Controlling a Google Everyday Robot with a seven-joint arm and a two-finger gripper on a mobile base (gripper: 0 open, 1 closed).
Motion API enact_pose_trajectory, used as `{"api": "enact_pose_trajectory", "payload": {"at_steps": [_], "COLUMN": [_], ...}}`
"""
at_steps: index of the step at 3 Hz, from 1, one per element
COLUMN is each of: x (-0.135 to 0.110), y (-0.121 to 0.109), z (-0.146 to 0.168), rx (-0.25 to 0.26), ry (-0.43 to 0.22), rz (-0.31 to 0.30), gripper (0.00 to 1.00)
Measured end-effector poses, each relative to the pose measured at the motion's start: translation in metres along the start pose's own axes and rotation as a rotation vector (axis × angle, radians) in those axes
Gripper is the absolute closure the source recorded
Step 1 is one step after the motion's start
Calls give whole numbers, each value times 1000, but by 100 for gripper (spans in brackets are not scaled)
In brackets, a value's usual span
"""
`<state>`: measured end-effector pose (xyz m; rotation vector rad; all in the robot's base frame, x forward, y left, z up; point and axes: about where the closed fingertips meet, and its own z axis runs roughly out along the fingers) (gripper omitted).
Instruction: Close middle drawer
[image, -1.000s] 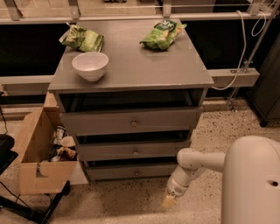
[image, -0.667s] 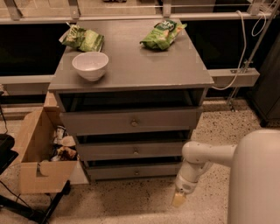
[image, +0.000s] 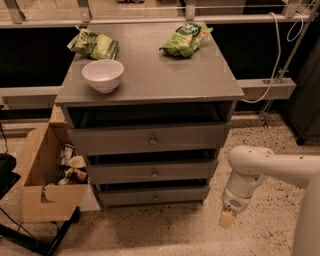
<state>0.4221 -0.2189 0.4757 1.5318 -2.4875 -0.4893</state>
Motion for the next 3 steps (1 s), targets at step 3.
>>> {"api": "enact_pose_trajectory", "payload": {"at_steps": [3], "x": [62], "y": [34], "z": [-113], "rx": [420], "ry": [-241], "rz": [201], "gripper": [82]}}
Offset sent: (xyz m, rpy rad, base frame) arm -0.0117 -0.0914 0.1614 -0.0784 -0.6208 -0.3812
